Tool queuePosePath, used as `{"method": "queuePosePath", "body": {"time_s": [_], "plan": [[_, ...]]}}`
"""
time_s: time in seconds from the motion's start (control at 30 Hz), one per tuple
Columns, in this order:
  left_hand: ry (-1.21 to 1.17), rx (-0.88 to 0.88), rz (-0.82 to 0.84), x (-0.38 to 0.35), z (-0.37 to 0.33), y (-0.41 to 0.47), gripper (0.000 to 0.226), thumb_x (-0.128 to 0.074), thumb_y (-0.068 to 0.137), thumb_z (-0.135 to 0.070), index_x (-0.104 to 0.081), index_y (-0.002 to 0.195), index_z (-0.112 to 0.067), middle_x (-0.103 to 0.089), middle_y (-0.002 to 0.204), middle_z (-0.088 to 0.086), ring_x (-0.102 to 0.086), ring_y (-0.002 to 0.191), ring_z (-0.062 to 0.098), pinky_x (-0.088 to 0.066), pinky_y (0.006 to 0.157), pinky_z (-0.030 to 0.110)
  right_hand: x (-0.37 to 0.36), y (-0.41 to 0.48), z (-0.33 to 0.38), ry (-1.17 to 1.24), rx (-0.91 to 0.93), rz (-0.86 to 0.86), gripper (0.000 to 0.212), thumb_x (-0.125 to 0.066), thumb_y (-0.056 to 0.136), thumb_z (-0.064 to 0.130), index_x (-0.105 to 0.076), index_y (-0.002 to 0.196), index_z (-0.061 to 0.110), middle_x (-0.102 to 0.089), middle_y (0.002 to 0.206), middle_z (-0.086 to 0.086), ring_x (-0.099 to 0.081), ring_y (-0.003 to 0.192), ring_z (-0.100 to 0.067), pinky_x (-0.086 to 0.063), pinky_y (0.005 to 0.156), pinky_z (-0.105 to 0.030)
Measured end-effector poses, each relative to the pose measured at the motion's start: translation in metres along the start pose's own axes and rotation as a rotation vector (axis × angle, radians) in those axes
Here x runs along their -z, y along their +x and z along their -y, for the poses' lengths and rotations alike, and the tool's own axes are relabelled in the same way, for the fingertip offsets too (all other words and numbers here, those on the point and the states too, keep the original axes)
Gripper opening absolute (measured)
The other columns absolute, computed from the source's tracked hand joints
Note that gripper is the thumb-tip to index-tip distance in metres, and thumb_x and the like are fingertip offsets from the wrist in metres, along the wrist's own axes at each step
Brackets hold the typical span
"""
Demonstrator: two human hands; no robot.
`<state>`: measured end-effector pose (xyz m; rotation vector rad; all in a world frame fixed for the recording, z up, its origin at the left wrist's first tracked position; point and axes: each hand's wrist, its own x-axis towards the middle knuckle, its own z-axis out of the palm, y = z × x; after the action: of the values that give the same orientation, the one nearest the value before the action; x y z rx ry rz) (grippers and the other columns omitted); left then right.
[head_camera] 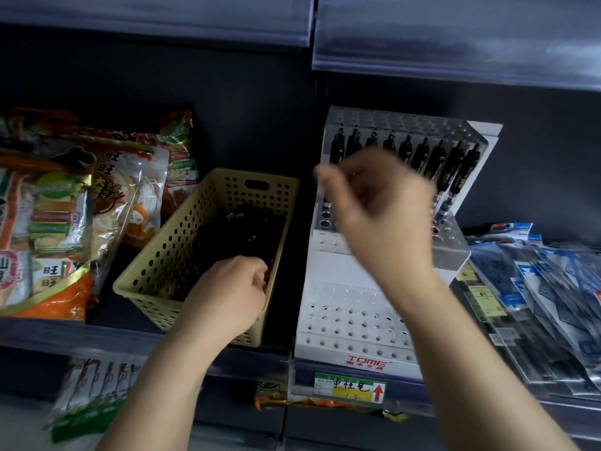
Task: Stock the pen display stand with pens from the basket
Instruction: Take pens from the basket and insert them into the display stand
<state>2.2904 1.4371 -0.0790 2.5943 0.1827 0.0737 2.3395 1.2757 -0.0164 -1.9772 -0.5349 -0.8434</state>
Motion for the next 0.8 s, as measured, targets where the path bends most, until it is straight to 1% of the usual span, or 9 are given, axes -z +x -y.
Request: {"method": "queuePosePath", "body": {"time_s": [0.13, 0.2, 0.37, 0.43, 0.5, 0.53, 0.6, 0.67, 0.8], "plan": [[0.065, -0.041, 0.102, 0.004, 0.002, -0.007, 0.028, -0.047, 0.091, -0.014, -0.051, 0.063, -0.015, -0.058, 0.067, 0.003, -0.059, 0.066, 0.023, -0.043, 0.056, 0.035, -0.038, -0.029, 0.004, -0.314, -0.197, 0.731, 0.037, -0.048, 0.095, 0.039, -0.059, 0.075, 0.011, -0.068, 0.073, -0.011, -0.065, 0.068, -0.029, -0.055, 0.065, -0.035], [0.101, -0.039, 0.145, 0.004, 0.002, -0.011, 0.032, -0.047, 0.091, -0.014, -0.048, 0.059, -0.015, -0.053, 0.061, 0.002, -0.052, 0.058, 0.021, -0.034, 0.050, 0.031, -0.049, -0.039, -0.001, -0.330, -0.306, 0.882, 0.042, -0.040, 0.097, 0.041, -0.047, 0.067, 0.013, -0.068, 0.081, -0.018, -0.066, 0.072, -0.036, -0.057, 0.069, -0.042], [0.107, -0.054, 0.243, 0.007, 0.006, -0.017, 0.022, -0.043, 0.091, -0.012, -0.058, 0.076, -0.008, -0.061, 0.077, 0.009, -0.057, 0.068, 0.028, -0.034, 0.054, 0.030, -0.058, -0.045, -0.008, -0.102, -0.438, 0.876, 0.027, -0.040, 0.096, 0.031, -0.044, 0.078, 0.011, -0.069, 0.067, -0.016, -0.064, 0.044, -0.029, -0.047, 0.036, -0.025], [0.084, -0.050, 0.288, 0.011, 0.008, -0.018, 0.023, -0.042, 0.094, -0.013, -0.061, 0.081, -0.009, -0.064, 0.081, 0.008, -0.056, 0.065, 0.024, -0.037, 0.057, 0.031, -0.057, -0.044, -0.009, 0.013, -0.504, 0.883, 0.020, -0.044, 0.094, 0.021, -0.046, 0.078, 0.010, -0.068, 0.062, -0.013, -0.065, 0.048, -0.029, -0.048, 0.038, -0.026], [0.028, -0.007, 0.279, 0.019, 0.010, -0.017, 0.023, -0.044, 0.096, -0.017, -0.066, 0.090, -0.016, -0.068, 0.092, 0.004, -0.063, 0.076, 0.020, -0.051, 0.070, 0.036, -0.055, -0.043, -0.009, 0.108, -0.558, 0.892, 0.019, -0.046, 0.094, 0.017, -0.048, 0.076, 0.012, -0.066, 0.059, -0.010, -0.065, 0.051, -0.028, -0.054, 0.049, -0.033], [-0.004, 0.028, 0.225, 0.024, 0.011, -0.015, 0.022, -0.045, 0.096, -0.017, -0.067, 0.096, -0.021, -0.069, 0.098, 0.000, -0.065, 0.081, 0.019, -0.055, 0.077, 0.038, -0.056, -0.043, -0.010, 0.116, -0.559, 0.892, 0.018, -0.048, 0.093, 0.017, -0.048, 0.075, 0.012, -0.067, 0.059, -0.009, -0.066, 0.054, -0.030, -0.056, 0.055, -0.036], [-0.024, 0.078, 0.004, 0.036, 0.011, -0.006, 0.027, -0.046, 0.095, -0.011, -0.064, 0.111, -0.023, -0.066, 0.110, -0.004, -0.065, 0.078, 0.015, -0.056, 0.071, 0.034, -0.057, -0.044, -0.014, 0.105, -0.538, 0.885, 0.017, -0.049, 0.092, 0.018, -0.049, 0.076, 0.012, -0.070, 0.062, -0.009, -0.068, 0.062, -0.034, -0.057, 0.064, -0.040], [0.052, 0.045, -0.200, 0.043, 0.013, 0.017, 0.033, -0.045, 0.094, -0.005, -0.061, 0.121, -0.016, -0.063, 0.121, 0.003, -0.064, 0.083, 0.017, -0.053, 0.071, 0.028, -0.059, -0.045, -0.017, 0.101, -0.515, 0.876, 0.015, -0.051, 0.090, 0.019, -0.050, 0.077, 0.010, -0.072, 0.064, -0.007, -0.069, 0.067, -0.030, -0.058, 0.069, -0.042], [0.256, 0.032, -0.156, 0.031, 0.018, 0.082, 0.033, -0.049, 0.092, -0.015, -0.054, 0.122, -0.001, -0.055, 0.127, 0.018, -0.055, 0.111, 0.030, -0.044, 0.090, 0.036, -0.057, -0.046, -0.015, 0.059, -0.434, 0.876, 0.020, -0.053, 0.089, 0.020, -0.046, 0.070, 0.016, -0.072, 0.064, -0.001, -0.056, 0.056, -0.002, -0.040, 0.057, -0.018]]}}
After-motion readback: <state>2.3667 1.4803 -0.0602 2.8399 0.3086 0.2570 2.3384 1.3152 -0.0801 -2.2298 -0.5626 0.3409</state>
